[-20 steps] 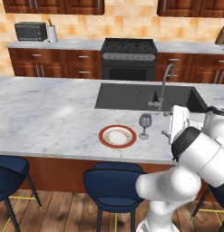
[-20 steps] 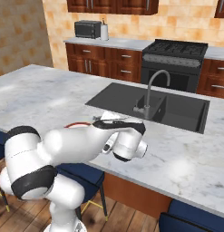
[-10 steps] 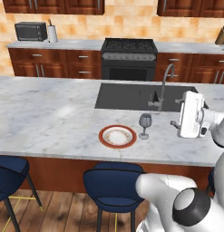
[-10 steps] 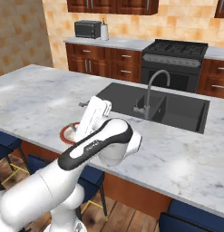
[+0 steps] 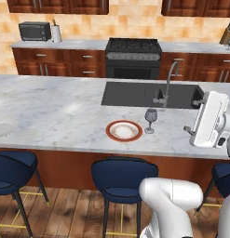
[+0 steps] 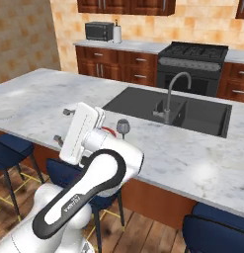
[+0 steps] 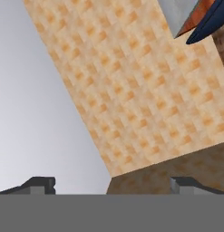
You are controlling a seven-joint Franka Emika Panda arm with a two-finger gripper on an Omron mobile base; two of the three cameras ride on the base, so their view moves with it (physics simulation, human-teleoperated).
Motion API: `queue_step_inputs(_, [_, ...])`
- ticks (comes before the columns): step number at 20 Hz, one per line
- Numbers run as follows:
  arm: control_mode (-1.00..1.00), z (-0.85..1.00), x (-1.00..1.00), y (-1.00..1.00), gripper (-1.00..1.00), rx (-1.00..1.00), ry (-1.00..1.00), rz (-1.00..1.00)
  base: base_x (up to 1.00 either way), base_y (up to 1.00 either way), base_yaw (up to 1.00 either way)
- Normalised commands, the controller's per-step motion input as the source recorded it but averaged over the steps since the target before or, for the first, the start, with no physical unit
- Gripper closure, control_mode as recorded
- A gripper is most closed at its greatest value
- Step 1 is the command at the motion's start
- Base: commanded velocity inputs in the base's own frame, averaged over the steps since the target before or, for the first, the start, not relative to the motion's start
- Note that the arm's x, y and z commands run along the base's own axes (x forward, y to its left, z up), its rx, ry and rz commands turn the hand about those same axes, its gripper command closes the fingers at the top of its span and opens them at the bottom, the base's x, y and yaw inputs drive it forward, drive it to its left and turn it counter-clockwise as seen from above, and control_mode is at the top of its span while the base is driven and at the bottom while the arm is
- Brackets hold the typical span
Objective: Retrieve the wine glasses from the counter and place one next to each plate.
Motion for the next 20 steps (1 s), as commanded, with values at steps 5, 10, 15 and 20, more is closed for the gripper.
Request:
queue_step_inputs(5, [1.00,0.00,0.00,0.00,-1.00,0.00,0.00,0.00,-1.00,0.27,0.00])
queue_step_inputs(10, [1.00,0.00,0.00,0.00,-1.00,0.00,0.00,0.00,-0.88,-1.00,-0.04])
queue_step_inputs(15, [1.00,0.00,0.00,0.00,-1.00,0.00,0.00,0.00,-0.61,-1.00,0.00])
queue_step_inputs(20, [1.00,0.00,0.00,0.00,-1.00,0.00,0.00,0.00,-0.60,-1.00,0.00])
